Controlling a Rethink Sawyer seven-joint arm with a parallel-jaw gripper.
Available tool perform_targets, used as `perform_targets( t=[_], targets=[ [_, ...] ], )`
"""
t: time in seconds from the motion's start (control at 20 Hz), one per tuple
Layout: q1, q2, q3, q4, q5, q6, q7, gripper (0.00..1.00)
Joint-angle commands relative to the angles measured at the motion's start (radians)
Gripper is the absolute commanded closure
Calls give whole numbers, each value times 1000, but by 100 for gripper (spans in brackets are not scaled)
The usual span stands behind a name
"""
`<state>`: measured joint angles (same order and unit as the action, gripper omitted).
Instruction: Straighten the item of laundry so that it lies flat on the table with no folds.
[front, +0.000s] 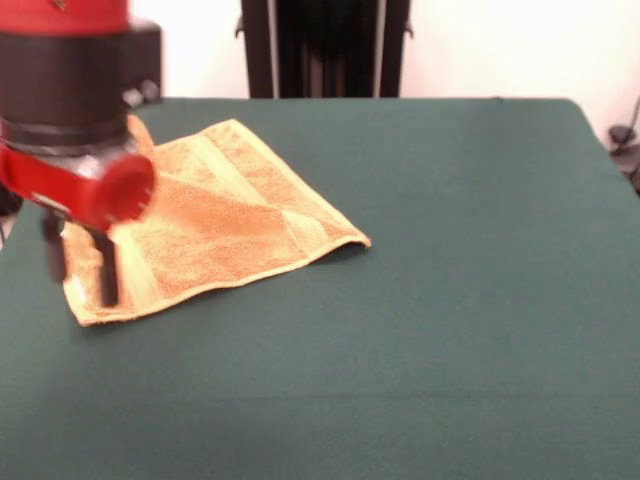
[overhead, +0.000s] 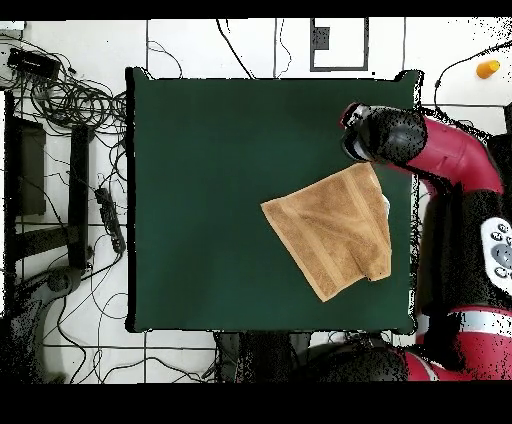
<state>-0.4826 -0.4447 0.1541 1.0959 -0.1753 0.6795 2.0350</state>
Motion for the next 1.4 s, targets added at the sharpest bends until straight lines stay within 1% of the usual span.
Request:
perform_targets(
  t=[0.05, 0.2, 0.55, 0.8, 1.1, 1.4],
  targets=[
    [-34, 7, 134, 161, -36, 62, -227, 0],
    [-59, 26, 148, 188, -57, 26, -247, 0],
    [-91, 35, 160, 254, -105, -44, -212, 0],
    [-105, 42, 170, 273, -132, -65, -177, 0],
    [-105, 58, 169, 303, -161, -121, -115, 0],
    [-113, 95, 187, 308, -177, -180, -88, 0]
  ],
)
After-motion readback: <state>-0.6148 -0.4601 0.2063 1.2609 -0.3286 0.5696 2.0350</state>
